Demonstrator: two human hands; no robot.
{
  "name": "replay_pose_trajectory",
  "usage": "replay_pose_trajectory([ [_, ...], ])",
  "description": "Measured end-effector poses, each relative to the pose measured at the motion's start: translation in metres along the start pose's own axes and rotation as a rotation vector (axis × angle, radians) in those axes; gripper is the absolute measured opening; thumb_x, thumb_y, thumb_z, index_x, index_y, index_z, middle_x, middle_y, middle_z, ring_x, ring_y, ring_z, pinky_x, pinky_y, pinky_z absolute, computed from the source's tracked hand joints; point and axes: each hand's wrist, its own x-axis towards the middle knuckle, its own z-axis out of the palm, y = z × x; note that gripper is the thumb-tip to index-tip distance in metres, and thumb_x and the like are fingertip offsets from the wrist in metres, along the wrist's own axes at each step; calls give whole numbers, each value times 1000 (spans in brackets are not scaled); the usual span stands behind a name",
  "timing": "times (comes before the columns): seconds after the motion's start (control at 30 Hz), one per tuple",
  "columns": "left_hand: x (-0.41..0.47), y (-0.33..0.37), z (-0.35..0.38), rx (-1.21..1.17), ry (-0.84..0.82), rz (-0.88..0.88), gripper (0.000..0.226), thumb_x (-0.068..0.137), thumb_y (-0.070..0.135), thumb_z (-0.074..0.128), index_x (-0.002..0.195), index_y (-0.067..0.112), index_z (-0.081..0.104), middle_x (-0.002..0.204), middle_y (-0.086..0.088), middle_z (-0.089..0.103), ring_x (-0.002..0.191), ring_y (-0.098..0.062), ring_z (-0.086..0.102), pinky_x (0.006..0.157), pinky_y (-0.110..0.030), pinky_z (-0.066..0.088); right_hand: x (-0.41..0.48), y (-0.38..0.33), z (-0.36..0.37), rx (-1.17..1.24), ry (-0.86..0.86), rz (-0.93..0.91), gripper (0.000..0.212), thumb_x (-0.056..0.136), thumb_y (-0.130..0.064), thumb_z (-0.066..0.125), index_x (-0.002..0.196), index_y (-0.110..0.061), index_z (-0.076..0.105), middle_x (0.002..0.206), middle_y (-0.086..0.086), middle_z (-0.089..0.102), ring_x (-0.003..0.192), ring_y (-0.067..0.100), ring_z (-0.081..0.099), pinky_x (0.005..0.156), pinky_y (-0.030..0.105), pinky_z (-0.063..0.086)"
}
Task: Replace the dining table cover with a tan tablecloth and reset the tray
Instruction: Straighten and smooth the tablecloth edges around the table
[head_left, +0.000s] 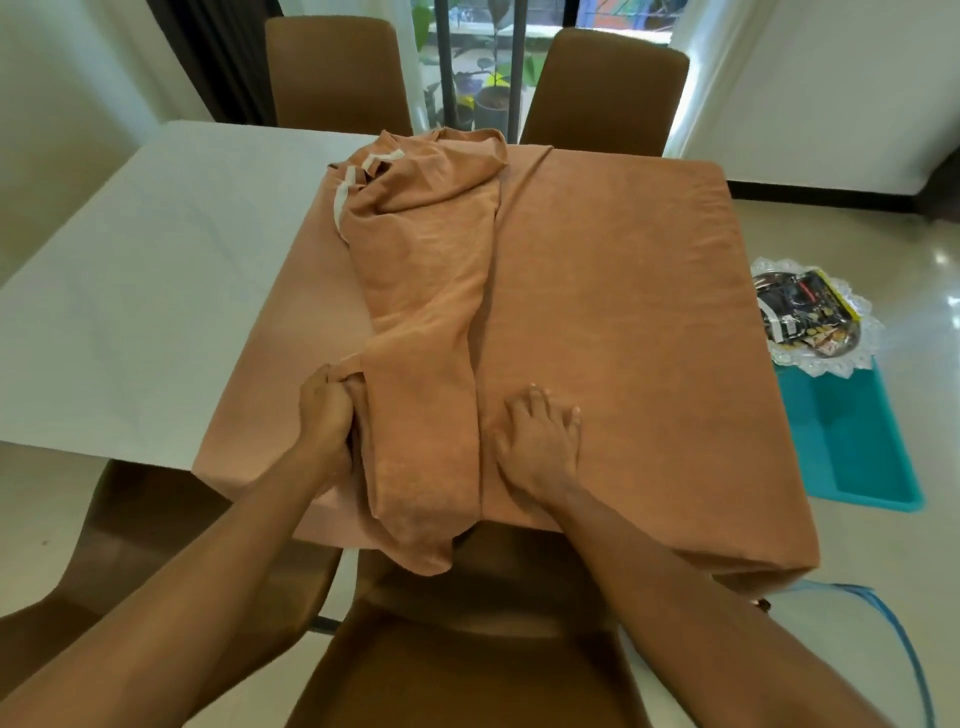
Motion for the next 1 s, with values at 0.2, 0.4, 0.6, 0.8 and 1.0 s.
replay_pose_trajectory([
  [0.2,9,-18,-2,1,-560,-218,38,76,48,64,97,20,79,100,-4,76,95,-26,72,79,-34,56,-12,-91,25,135,-108,51,80,91,-56,54,158,-30,18,166,0,12,155,25,2,119,66,-6],
  [0.4,17,-38,4,353,-559,-105,69,55,39,83,118,27,60,107,5,71,96,-17,68,87,-37,57,-16,-102,31,74,-68,111,83,90,-65,45,159,-28,17,167,0,15,155,22,2,120,65,-4],
  [0.6,41,-45,-7,134,-307,-28,17,81,12,54,94,17,64,87,-2,68,82,-25,65,65,-28,49,-19,-90,41,98,-87,89,80,86,-84,17,156,-48,2,169,-9,-9,155,17,-10,120,55,-13],
  [0.8,82,-5,-68,58,-158,30,17,80,24,70,97,21,68,97,-1,73,84,-16,68,72,-25,53,-31,-83,56,-41,-2,103,79,87,-88,8,155,-52,-7,169,-9,-9,155,16,-9,119,47,-15],
  [1.0,114,49,-143,797,-68,369,76,59,58,85,111,20,46,98,3,58,86,-24,56,76,-37,48,-28,-84,55,-46,-49,98,81,84,-89,5,155,-51,-8,169,-6,-12,155,18,-11,121,53,-13],
])
